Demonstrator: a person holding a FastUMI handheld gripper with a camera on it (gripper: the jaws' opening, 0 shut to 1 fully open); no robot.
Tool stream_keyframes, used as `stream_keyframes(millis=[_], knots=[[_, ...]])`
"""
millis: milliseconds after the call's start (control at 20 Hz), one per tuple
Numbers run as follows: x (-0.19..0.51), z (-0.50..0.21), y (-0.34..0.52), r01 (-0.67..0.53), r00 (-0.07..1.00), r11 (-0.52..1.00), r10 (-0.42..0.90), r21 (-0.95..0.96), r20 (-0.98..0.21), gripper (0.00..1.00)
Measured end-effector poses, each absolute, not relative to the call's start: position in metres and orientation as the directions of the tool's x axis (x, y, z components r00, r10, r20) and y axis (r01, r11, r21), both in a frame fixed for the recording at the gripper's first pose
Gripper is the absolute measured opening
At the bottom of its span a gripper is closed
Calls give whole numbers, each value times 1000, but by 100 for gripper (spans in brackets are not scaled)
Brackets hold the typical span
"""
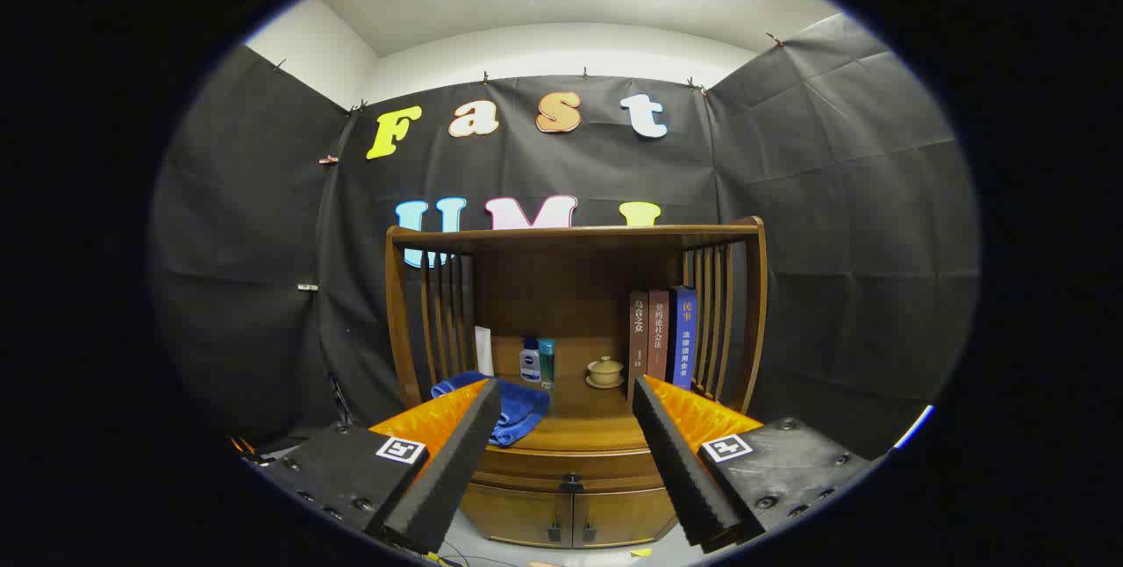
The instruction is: Pull open the drawer, take out the items inside it, and place them on the countertop above the cabinet.
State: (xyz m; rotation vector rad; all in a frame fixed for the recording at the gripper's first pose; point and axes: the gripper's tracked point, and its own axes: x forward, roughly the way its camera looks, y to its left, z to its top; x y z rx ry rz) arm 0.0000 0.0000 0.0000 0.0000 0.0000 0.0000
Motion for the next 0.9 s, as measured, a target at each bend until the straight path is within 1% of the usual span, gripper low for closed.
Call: stream_keyframes(millis=[300,900], knots=[[-5,2,-3,13,1000,1000,-13,2,12,98],[3,-3,-5,23,1000,1000,-23,-1,-5,99]])
